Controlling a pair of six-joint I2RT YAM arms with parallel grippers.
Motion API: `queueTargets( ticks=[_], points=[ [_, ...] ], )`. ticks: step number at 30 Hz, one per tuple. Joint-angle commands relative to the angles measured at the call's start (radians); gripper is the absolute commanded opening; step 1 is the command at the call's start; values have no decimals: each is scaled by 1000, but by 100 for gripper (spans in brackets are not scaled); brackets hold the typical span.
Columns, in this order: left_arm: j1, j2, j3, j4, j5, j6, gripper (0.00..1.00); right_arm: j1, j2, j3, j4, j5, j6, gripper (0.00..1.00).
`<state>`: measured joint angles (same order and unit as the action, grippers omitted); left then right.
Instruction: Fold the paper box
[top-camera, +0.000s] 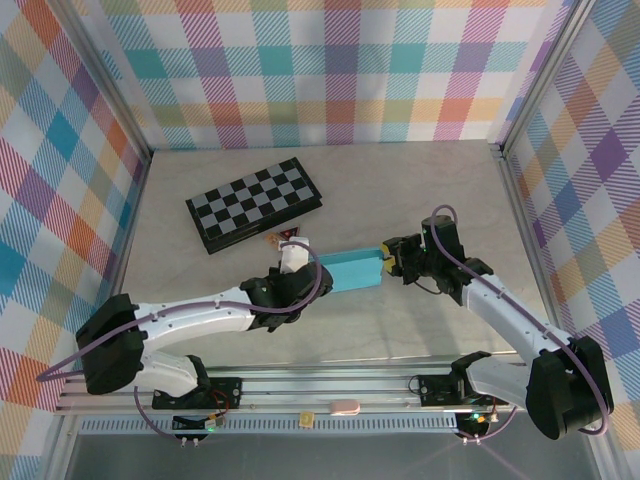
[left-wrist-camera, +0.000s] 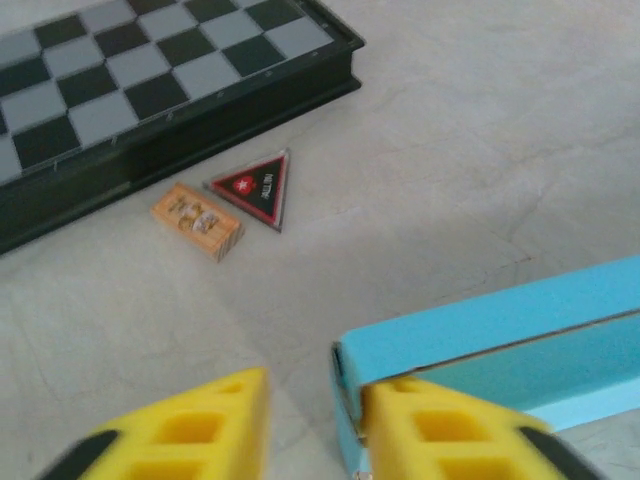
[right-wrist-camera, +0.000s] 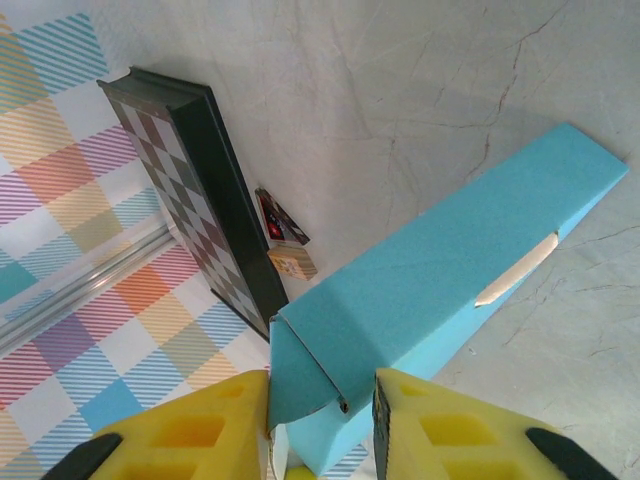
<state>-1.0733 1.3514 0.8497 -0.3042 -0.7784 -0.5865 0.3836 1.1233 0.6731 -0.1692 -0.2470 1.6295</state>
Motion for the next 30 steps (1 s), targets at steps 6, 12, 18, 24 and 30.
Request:
queueTargets(
  ticks=[6,12,18,24,30],
  points=[
    [-14,-89,46,-35,96,-12,49,-3,20,-21,-43,-8,-29,29],
    [-14,-116,49,-17,152,-21,52,-3,14,-26,-48,-2,-30,28],
    [-9,-174,92,-138,145,-203,61,-3,10,-26,-50,-3,-30,28],
    [99,-223,136,-258,306,-565,54,-3,9,-23,-57,-1,-35,28],
    [239,-196,122,-199,542,-723,47,-3,11,-21,-58,-2,-37,28]
  ],
)
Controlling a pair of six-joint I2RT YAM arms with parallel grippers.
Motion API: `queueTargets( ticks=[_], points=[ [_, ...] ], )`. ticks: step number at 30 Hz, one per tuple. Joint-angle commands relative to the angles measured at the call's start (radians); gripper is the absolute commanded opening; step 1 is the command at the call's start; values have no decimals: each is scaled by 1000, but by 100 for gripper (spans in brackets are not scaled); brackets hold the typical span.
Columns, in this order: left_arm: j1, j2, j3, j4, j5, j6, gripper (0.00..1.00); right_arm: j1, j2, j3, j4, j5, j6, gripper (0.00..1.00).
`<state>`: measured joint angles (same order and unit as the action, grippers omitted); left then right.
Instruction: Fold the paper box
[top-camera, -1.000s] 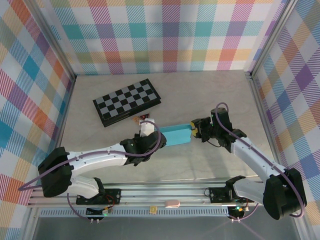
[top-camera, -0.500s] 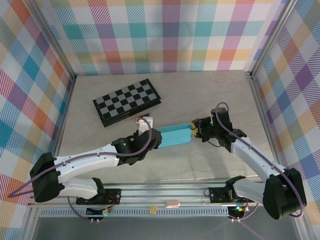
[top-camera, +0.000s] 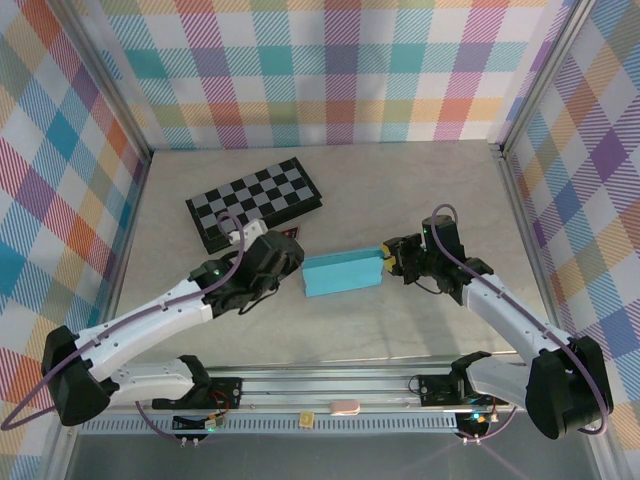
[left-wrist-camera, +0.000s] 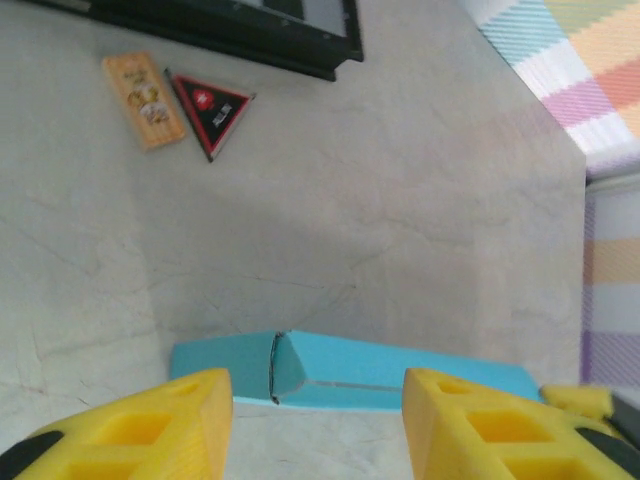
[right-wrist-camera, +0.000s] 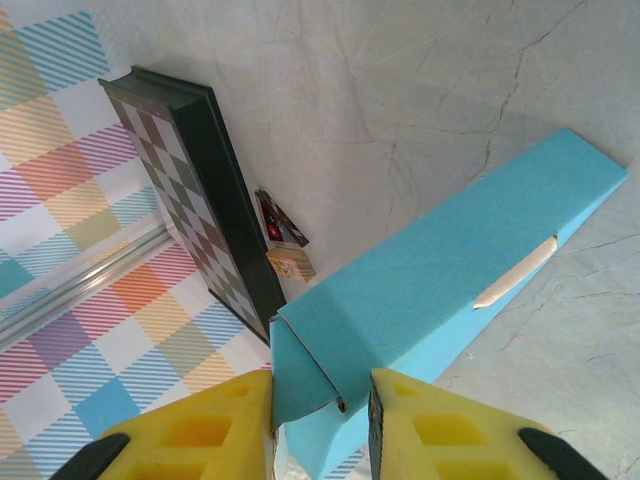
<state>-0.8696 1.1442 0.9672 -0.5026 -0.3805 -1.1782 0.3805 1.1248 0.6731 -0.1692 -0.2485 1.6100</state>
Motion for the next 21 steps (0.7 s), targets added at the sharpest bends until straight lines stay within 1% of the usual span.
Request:
queueTargets(
  ticks=[1,3,5,7,9,11,14,17,21],
  points=[
    [46,19,-3,19,165,-134,46,-1,10,-22,-59,-1,-20,28],
    [65,27,-24,67,189,-140,45,0,9,-22,-59,-2,-20,28],
    [86,37,-54,149,223,-159,43,0,6,-23,-61,-2,-19,28],
    [99,59,-58,183,257,-164,41,0,4,-23,-65,0,-19,28],
    [100,78,-52,182,282,-154,40,0,3,-26,-65,0,-19,28],
    [101,89,-40,131,298,-145,37,0,3,-26,-65,2,-19,28],
    [101,75,-52,92,277,-154,36,0,1,-26,-65,2,-18,28],
    [103,68,-73,98,270,-162,36,0,1,-27,-65,2,-18,28],
    [105,92,-89,142,289,-166,35,0,1,-30,-63,2,-16,27]
  ],
)
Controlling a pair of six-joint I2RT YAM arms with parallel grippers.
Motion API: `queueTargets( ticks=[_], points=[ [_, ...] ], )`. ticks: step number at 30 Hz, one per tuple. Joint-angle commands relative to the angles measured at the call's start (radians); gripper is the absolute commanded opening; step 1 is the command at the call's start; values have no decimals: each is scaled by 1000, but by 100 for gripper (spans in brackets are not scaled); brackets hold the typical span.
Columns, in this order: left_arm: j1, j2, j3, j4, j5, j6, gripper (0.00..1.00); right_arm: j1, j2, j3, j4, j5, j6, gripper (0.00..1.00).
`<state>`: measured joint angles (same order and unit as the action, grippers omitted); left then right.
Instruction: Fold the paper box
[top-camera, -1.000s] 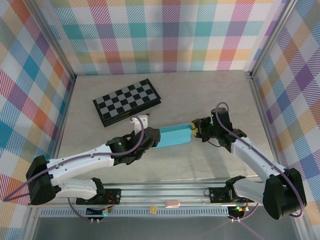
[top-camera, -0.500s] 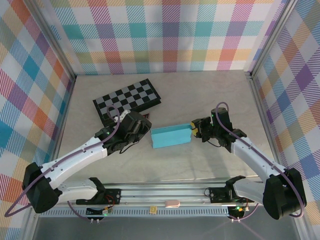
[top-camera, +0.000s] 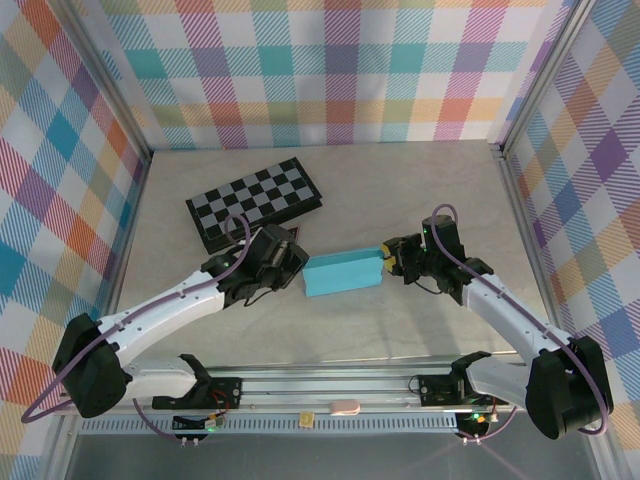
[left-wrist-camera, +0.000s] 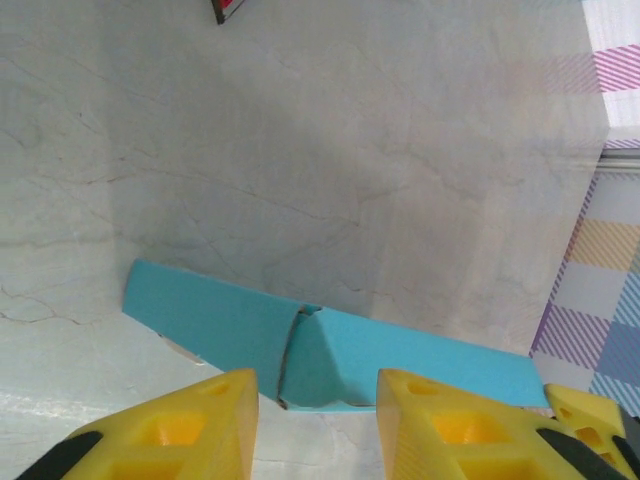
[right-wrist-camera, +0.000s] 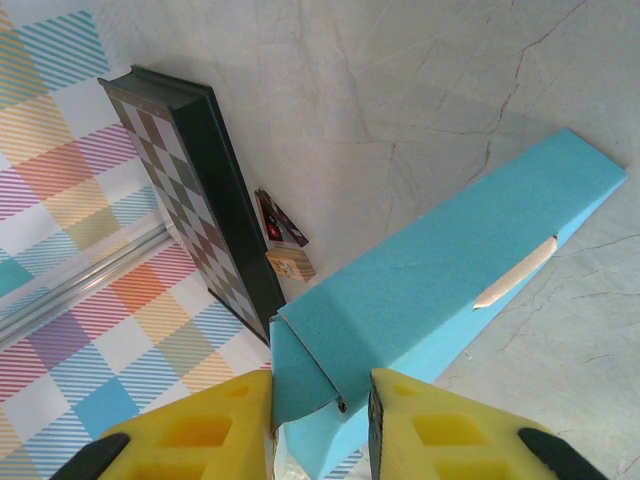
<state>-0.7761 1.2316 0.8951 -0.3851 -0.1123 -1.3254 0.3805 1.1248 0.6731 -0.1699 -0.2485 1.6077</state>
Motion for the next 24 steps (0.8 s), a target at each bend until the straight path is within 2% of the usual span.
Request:
queueTargets(
  ticks=[1,17,24],
  points=[
    [11,8,-16,21,20,-19,34,0,1,-30,-63,2,-14,27],
    [11,-24,-94,37,-6,-59,30,-1,8,-29,-62,2,-12,27],
    [15,-23,-70,25,-14,-22,30,-1,8,-28,-67,4,-12,27]
  ],
)
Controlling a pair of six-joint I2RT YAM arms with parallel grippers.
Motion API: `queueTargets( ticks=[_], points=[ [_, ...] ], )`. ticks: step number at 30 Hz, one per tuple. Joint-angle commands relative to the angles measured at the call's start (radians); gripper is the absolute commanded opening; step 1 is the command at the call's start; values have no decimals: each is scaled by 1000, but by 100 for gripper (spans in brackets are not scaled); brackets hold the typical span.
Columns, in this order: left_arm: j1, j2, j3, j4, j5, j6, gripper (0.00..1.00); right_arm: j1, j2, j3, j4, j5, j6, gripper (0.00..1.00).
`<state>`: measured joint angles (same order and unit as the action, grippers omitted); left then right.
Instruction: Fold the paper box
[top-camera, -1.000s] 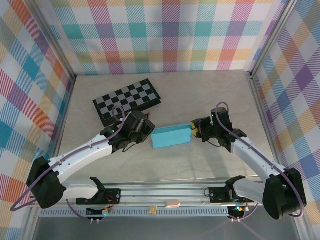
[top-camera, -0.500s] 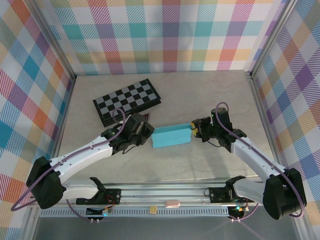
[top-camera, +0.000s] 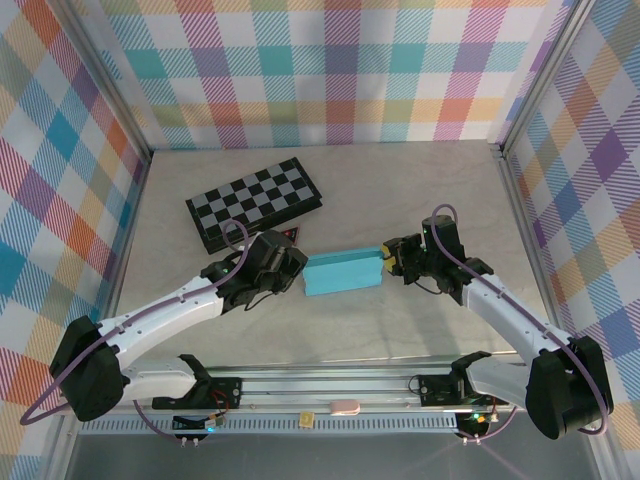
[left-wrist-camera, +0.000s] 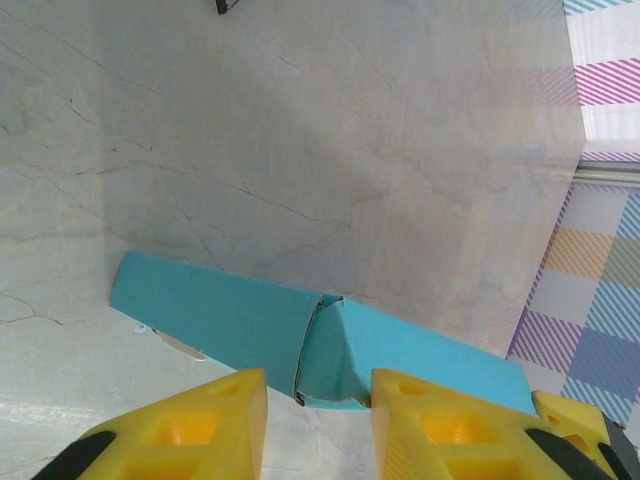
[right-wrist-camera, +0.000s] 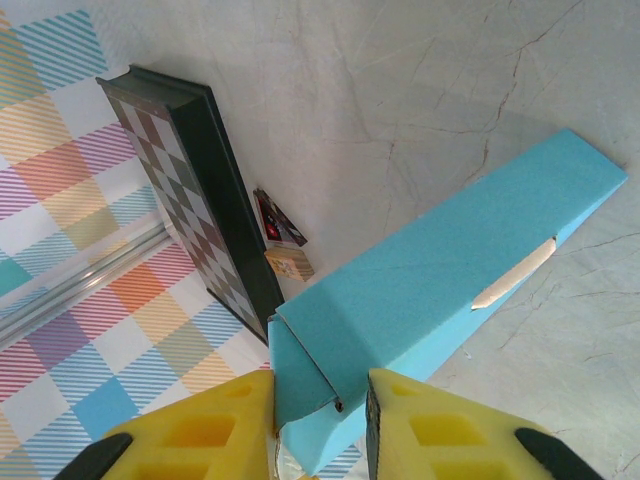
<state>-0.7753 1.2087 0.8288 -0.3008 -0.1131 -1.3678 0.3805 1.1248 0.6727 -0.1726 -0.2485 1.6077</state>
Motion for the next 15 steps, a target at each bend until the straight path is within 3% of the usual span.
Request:
queueTargets(
  ticks=[1,15],
  points=[
    [16,6,-3,-57,-4,24,29,0,8,-28,-66,4,-12,27],
    [26,17,-1,-130,9,98,24,0,10,-28,-75,2,-12,26]
  ],
)
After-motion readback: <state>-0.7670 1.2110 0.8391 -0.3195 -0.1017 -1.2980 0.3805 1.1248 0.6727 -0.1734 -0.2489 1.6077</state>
